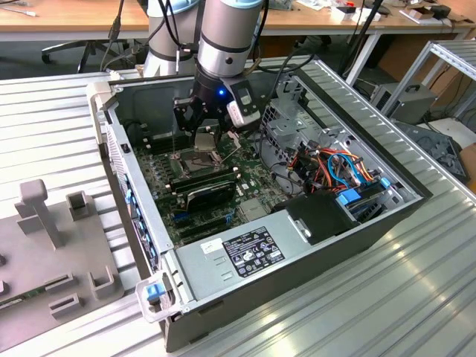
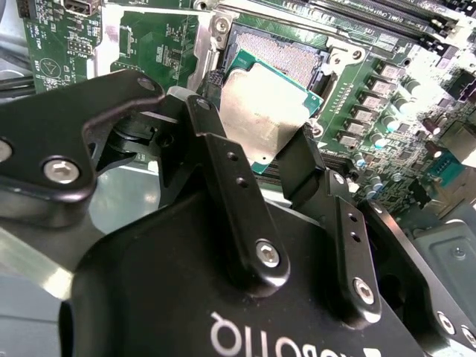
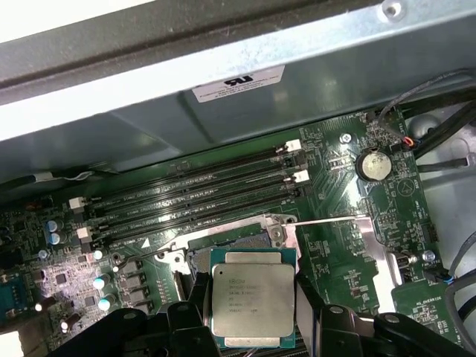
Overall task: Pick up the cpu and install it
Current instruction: 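Place the cpu into insertion slot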
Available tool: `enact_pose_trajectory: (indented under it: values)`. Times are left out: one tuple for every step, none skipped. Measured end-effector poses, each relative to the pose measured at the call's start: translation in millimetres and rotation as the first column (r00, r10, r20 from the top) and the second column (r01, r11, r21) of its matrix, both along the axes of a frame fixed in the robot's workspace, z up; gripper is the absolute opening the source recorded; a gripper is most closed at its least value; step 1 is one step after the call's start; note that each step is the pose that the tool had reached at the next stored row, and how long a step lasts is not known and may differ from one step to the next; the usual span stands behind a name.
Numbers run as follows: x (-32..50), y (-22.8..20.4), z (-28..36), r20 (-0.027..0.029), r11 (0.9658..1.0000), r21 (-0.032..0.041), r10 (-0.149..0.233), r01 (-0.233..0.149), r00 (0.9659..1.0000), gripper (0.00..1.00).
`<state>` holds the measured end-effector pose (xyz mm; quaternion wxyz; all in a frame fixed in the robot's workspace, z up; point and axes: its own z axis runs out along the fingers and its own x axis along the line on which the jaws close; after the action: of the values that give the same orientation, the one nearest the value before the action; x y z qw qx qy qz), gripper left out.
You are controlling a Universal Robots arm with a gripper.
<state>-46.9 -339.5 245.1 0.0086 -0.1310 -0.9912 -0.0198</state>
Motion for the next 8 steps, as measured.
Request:
enact_pose_trajectory:
  values:
    - [0.0,0.0,0.0,0.0,1.0,0.0,-0.001,0.001,1.0,0.55]
    - [0.0,0.0,0.0,0.0,1.0,0.0001,-0.001,0.001,1.0,0.55]
    - [0.0,0.0,0.0,0.0001,1.0,0.0,-0.002,0.002,1.0,0.55]
    - [0.0,0.0,0.0,0.0001,1.0,0.0001,-0.003,0.003,1.0,0.55]
    - [0.0,0.0,0.0,0.0,1.0,0.0001,-0.004,0.004,1.0,0.55]
    - [0.0,0.0,0.0,0.0001,1.0,0.0001,-0.005,0.005,1.0,0.55]
    - [0.0,0.0,0.0,0.0001,1.0,0.0001,-0.007,0.007,1.0,0.55]
    - [0.0,0.0,-0.1,0.0001,1.0,0.0001,-0.008,0.008,1.0,0.55]
